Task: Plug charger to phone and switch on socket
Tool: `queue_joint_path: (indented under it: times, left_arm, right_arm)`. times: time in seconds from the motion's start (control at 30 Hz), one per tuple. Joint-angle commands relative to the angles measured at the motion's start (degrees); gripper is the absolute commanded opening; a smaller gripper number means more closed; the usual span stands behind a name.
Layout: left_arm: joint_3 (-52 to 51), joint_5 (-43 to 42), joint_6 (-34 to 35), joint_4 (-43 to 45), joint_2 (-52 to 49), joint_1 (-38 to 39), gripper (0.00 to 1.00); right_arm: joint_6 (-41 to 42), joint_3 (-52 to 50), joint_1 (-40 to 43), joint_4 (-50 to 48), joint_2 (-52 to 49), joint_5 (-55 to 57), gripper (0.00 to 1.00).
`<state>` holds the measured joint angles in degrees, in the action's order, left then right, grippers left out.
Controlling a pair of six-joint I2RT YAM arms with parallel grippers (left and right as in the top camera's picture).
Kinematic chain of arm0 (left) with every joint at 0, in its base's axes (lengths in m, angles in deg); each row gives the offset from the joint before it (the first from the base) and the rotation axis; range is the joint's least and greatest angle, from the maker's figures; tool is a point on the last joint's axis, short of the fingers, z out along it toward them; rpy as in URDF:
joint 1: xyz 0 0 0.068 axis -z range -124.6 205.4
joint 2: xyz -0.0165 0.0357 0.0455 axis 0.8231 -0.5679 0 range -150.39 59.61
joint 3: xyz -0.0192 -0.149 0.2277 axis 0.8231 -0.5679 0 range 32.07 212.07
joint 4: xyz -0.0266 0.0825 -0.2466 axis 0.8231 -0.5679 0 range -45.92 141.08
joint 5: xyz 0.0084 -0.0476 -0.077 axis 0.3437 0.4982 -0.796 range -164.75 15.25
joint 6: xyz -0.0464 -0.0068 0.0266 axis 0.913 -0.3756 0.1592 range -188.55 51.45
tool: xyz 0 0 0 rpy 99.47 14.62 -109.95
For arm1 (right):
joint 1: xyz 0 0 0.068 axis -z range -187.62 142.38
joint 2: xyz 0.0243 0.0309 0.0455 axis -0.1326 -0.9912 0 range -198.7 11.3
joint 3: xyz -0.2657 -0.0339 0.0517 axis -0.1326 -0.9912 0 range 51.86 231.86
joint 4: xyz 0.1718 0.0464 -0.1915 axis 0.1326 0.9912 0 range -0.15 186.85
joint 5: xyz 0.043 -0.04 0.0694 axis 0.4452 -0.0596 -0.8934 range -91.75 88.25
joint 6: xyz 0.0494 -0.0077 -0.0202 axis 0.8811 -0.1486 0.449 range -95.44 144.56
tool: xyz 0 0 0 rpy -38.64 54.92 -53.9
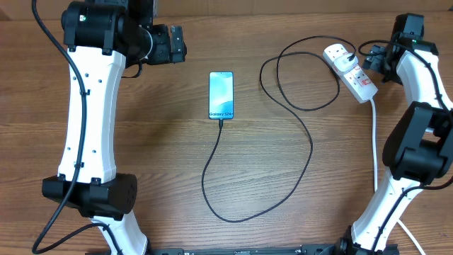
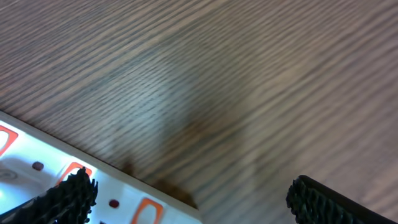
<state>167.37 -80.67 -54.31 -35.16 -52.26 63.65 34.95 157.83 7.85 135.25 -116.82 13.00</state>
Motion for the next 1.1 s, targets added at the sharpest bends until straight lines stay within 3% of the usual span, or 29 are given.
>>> queue_joint_path:
  times: [0.0, 1.07]
  left_arm:
    - [-0.22, 0.57, -0.04, -0.13, -0.33, 0.35, 1.00]
    - [-0.22, 0.57, -0.04, -0.11, -0.33, 0.39, 1.00]
  right_arm:
    - [-2.69, 0.81, 0.04, -1.70, -1.97, -4.42, 1.00]
    - [-3.43, 0.50, 0.04, -5.05, -4.68, -7.13, 1.00]
